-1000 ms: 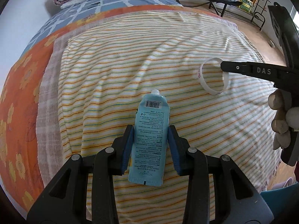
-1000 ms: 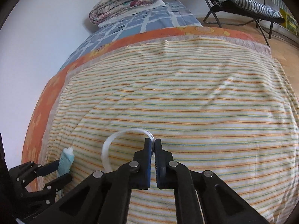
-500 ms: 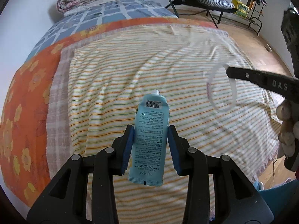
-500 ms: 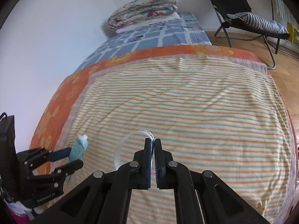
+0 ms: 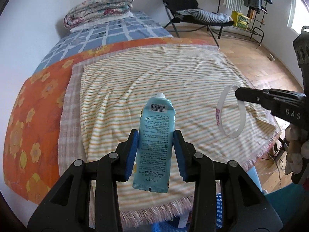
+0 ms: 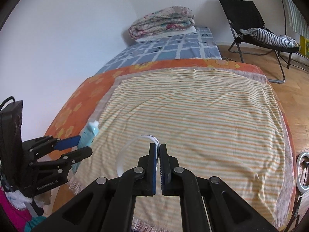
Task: Collect trash
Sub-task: 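Carry the light blue tube in the left tool while the right tool carries the wristband to the basket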
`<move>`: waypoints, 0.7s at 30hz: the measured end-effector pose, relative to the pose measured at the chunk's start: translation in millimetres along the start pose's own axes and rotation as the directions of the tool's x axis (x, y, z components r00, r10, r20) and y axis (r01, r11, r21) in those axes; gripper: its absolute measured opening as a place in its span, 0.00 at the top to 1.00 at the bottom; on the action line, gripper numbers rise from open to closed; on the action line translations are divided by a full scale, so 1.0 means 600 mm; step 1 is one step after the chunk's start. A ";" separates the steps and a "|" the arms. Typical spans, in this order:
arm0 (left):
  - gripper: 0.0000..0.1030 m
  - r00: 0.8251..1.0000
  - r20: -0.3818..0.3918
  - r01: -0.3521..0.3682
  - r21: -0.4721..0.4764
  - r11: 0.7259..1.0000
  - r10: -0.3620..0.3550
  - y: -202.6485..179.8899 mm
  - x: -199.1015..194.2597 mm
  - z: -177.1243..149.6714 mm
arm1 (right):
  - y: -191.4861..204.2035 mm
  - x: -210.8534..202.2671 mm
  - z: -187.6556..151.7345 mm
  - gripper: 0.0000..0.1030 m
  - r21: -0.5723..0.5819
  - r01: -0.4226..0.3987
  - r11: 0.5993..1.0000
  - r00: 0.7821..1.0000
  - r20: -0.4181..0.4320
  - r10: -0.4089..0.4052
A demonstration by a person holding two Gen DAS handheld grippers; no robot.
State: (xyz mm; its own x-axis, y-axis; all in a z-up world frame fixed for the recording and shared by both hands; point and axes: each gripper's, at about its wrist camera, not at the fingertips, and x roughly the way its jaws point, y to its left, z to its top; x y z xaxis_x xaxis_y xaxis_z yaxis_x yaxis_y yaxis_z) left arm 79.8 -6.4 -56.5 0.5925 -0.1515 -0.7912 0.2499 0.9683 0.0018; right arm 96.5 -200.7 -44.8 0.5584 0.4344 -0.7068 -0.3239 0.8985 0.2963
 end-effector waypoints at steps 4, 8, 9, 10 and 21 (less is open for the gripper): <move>0.64 1.000 0.017 0.013 0.019 1.000 -0.013 -0.020 -0.031 -0.029 | 0.017 -0.035 -0.033 0.99 -0.039 -0.009 0.999 1.000 0.012 0.010; 0.64 1.000 0.014 0.020 0.031 0.999 -0.020 -0.034 -0.047 -0.061 | 0.036 -0.055 -0.067 0.99 -0.065 -0.028 0.997 1.000 0.002 0.028; 0.64 1.000 0.011 0.024 0.031 0.999 -0.024 -0.038 -0.051 -0.070 | 0.040 -0.059 -0.076 0.99 -0.070 -0.032 0.997 0.999 -0.001 0.032; 0.64 1.000 0.007 0.031 0.030 0.999 -0.031 -0.041 -0.055 -0.080 | 0.044 -0.063 -0.086 0.99 -0.075 -0.036 0.997 0.999 -0.005 0.036; 0.64 0.997 -0.028 0.071 0.022 0.997 -0.070 -0.064 -0.066 -0.164 | 0.070 -0.081 -0.195 0.99 -0.112 -0.058 0.992 0.997 -0.066 0.050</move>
State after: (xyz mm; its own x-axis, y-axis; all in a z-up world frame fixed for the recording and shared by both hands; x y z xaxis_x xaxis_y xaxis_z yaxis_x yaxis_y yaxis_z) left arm -28.9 -17.8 -85.3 0.5515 -0.2136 -0.8063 0.3080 0.9505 -0.0411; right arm -33.3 -191.6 -73.2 0.4897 0.4740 -0.7318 -0.4387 0.8593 0.2630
